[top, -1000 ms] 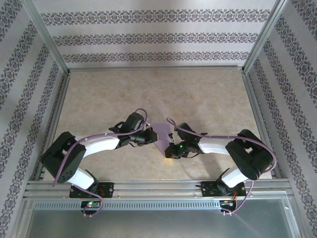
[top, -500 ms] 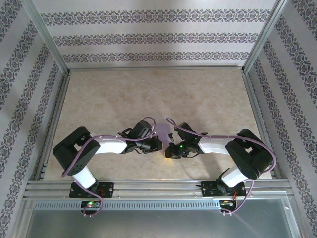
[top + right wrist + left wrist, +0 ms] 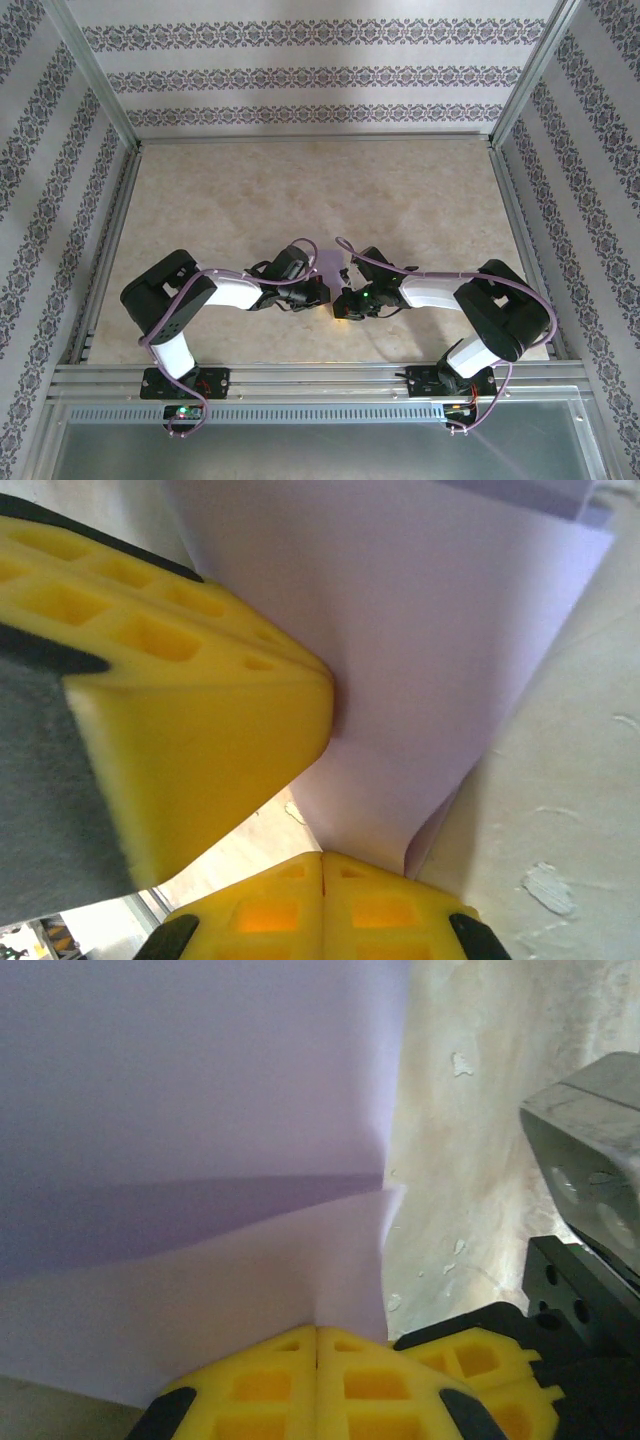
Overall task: Fold a paper plane with a square sheet of paper (fold left side to right side)
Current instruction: Third fold the triangle at the center of the table.
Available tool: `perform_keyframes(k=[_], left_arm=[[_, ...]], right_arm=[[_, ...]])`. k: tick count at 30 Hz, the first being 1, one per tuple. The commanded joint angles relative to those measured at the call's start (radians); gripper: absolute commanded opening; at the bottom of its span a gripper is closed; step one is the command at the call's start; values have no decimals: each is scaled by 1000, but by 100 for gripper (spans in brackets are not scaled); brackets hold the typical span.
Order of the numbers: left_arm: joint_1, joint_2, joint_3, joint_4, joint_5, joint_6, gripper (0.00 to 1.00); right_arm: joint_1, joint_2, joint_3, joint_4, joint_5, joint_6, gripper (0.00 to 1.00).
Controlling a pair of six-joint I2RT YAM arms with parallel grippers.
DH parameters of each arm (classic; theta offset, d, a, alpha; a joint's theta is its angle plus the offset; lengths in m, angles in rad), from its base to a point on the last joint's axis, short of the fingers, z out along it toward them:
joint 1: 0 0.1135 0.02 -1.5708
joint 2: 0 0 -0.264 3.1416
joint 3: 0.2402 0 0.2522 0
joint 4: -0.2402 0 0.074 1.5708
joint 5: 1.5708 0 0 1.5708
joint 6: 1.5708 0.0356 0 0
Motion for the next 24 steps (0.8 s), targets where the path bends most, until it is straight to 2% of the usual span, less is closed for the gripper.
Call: perform_keyframes(k=[1, 11, 24], left_arm=[[-9, 13, 3, 26, -7, -23, 0], [35, 1, -1, -68, -40, 20, 0], [240, 37, -19, -19, 33, 101, 0]], right_arm=[[-9, 44, -24, -133, 117, -30, 0], [-4, 41, -13, -178, 129, -40, 0], [-1, 48, -11, -162, 113, -33, 0]])
